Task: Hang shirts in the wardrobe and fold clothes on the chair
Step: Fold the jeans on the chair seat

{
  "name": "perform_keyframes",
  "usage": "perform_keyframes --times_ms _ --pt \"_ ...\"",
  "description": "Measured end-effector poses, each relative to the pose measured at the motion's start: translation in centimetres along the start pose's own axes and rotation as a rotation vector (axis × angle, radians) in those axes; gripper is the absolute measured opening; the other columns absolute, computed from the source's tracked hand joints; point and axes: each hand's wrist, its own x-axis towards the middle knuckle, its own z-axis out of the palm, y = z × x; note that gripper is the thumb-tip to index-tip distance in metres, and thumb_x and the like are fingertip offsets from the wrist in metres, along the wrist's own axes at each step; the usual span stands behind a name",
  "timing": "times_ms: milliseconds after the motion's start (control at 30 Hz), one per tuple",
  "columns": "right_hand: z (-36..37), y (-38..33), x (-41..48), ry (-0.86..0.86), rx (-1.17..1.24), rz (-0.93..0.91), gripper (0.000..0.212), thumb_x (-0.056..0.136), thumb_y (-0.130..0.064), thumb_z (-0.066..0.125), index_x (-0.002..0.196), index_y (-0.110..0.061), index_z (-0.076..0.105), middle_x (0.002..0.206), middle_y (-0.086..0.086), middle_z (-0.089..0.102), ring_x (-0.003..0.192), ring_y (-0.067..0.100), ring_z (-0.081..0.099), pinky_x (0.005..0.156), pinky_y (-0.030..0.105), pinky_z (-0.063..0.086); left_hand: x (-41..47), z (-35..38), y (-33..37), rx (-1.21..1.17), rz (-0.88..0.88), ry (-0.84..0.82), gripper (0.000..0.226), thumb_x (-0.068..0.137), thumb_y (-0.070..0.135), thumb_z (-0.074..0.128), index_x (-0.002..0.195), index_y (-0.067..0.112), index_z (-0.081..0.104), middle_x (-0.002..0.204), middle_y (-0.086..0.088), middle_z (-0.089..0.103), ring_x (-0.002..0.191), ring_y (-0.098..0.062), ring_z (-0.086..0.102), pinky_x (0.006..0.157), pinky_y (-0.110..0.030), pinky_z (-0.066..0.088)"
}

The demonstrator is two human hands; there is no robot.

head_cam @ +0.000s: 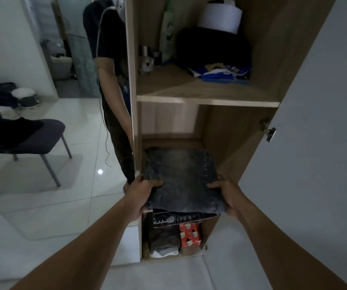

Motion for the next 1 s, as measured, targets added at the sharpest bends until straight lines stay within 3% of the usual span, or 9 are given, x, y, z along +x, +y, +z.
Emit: perform_keyframes --times_ms 133,233,400,500,600,700,833,933,1000 --pt "-1.1 1.4 6.0 -0.05 -0.071 -0.087 0.056 0.09 0.006 0.057 0.134 -0.029 0.057 0.126 0.005 0.069 0.109 0.029 0.069 0.079 0.043 0.061 2.1 2.8 -0.6 0.036 0.014 -0.005 0.057 0.056 0.027 0.072 0.111 0.019 0.06 0.119 -0.017 0.059 0.105 -0.036 0.061 0.074 -0.038 0.056" --pt "-1.8 2.0 9.8 -0.193 -0.189 -0.008 0.057 0.092 0.002 0.053 0.124 -0.045 0.059 0.121 0.001 0.07 0.11 0.032 0.068 0.091 0.052 0.058 4.8 3.8 -1.5 0.068 0.057 0.049 0.052 0.05 0.017 0.056 0.101 0.01 0.06 0.096 -0.017 0.063 0.091 -0.033 0.062 0.07 -0.035 0.049" --pt "-1.9 2.9 15.6 -0.261 -0.308 -0.039 0.071 0.084 0.012 0.041 0.133 -0.037 0.052 0.126 0.006 0.063 0.114 0.031 0.061 0.095 0.051 0.054 11.1 4.5 -3.0 0.151 0.119 0.268 0.065 0.052 0.018 0.063 0.116 0.008 0.058 0.104 -0.016 0.064 0.093 -0.032 0.062 0.07 -0.038 0.054" --pt "-1.7 4.7 19.2 -0.239 -0.289 -0.093 0.071 0.084 0.017 0.042 0.127 -0.037 0.055 0.124 0.005 0.065 0.112 0.029 0.062 0.09 0.048 0.056 14.2 5.3 -3.6 0.2 0.167 0.276 0.045 0.08 0.013 0.06 0.124 0.012 0.053 0.107 -0.012 0.06 0.093 -0.027 0.056 0.068 -0.034 0.044" --pt "-2.0 7.1 22.7 -0.192 -0.225 -0.129 0.077 0.083 0.019 0.047 0.14 -0.034 0.05 0.125 0.003 0.065 0.112 0.027 0.064 0.08 0.043 0.058 16.4 5.5 -3.4 0.226 0.071 0.252 0.018 0.092 0.016 0.054 0.108 0.009 0.054 0.097 -0.011 0.055 0.09 -0.025 0.053 0.084 -0.037 0.041" --pt "-2.1 9.5 25.6 -0.122 -0.191 -0.182 0.076 0.084 0.017 0.056 0.142 -0.032 0.048 0.124 -0.002 0.065 0.114 0.024 0.063 0.081 0.04 0.058 18.8 5.1 -4.2 0.339 0.074 0.263 0.014 0.098 0.016 0.049 0.103 0.005 0.057 0.102 -0.016 0.054 0.078 -0.018 0.048 0.074 -0.031 0.038" --pt "-2.8 12.8 27.3 0.021 -0.631 -0.409 0.059 0.093 -0.011 0.069 0.14 -0.034 0.044 0.139 0.0 0.052 0.132 0.027 0.05 0.103 0.05 0.051 20.5 4.6 -8.2 0.724 0.363 0.296 0.071 0.096 0.002 0.051 0.156 0.029 0.025 0.156 -0.008 0.033 0.116 -0.018 0.052 0.09 -0.027 0.043" --pt "-3.3 14.6 27.0 -0.127 -0.97 -0.382 0.065 0.097 -0.051 0.056 0.155 -0.036 0.033 0.166 -0.001 0.018 0.151 0.024 0.026 0.118 0.048 0.034 20.5 4.5 -11.5 0.942 0.406 0.247 0.053 0.105 0.025 0.042 0.155 0.038 0.028 0.161 -0.005 0.031 0.12 -0.022 0.056 0.094 -0.028 0.046" --pt "-3.5 15.0 27.5 -0.209 -1.102 -0.31 0.075 0.095 -0.064 0.047 0.16 -0.039 0.018 0.169 -0.009 -0.003 0.155 0.021 0.013 0.122 0.046 0.026 21.3 3.9 -12.6 1.084 0.453 0.246 0.049 0.106 0.039 0.033 0.155 0.039 0.026 0.167 0.0 0.012 0.139 -0.02 0.043 0.103 -0.028 0.04"
